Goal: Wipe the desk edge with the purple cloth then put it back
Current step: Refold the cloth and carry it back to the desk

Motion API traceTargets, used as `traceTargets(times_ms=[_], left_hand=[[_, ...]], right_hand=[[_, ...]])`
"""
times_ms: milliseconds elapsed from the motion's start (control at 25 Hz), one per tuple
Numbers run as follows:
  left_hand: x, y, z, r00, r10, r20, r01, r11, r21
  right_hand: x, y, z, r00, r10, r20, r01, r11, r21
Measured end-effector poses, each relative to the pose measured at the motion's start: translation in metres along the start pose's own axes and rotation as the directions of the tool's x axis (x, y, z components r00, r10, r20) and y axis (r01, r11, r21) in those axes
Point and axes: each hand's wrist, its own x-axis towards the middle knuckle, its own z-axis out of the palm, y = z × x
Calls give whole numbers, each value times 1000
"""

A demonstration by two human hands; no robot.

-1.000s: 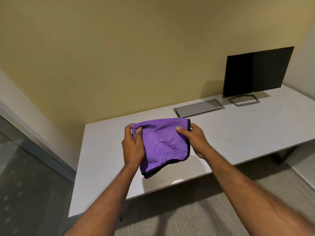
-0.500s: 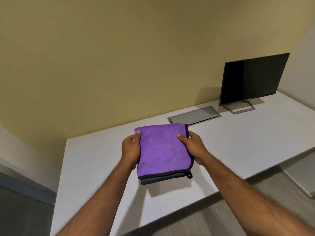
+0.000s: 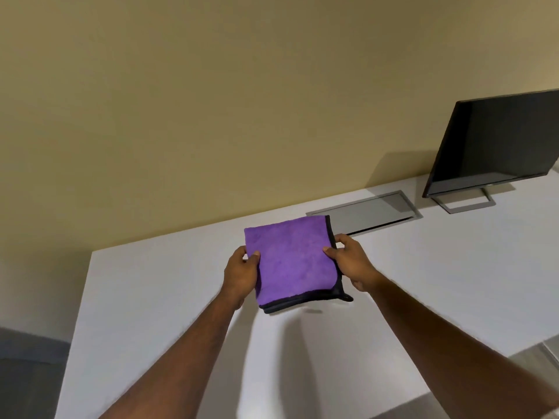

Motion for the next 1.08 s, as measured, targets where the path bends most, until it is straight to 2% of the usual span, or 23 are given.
traceTargets(times_ms=[120,240,400,520,600,640,720,800,880,960,1080], left_hand=[[45,-2,13,995,18,-102,-8,995,99],[101,-10,30,991,-53,-125,69,990,125],[165,-14,47,973,-202,-109,211,974,80],[196,-17,52,968,-229,-105,238,968,81],[208,-22,55,975,-193,-111,210,963,167],[208,-25,57,984,-138,-112,164,945,284],[198,-34,60,995,57,-83,-3,838,546],[186,-45,65,974,221,39,-191,724,663],[176,-59,71,958,230,172,-281,629,724],[170,-73,75,955,162,250,-298,513,805],[162,-76,73,946,124,301,-325,371,870]], right_hand=[[54,6,7,998,-59,-8,58,989,-134],[120,13,14,1000,-23,-12,20,975,-222],[188,20,24,993,120,6,-116,975,-188],[215,27,29,987,161,5,-159,979,-129],[225,32,30,993,116,-20,-118,976,-182],[226,34,29,999,23,-33,-32,957,-288],[221,43,29,975,-219,19,195,820,-537],[209,53,34,926,-354,132,347,658,-669],[200,65,42,902,-351,251,414,538,-735],[194,77,48,903,-252,348,427,432,-795],[188,86,50,910,-143,390,414,360,-836]])
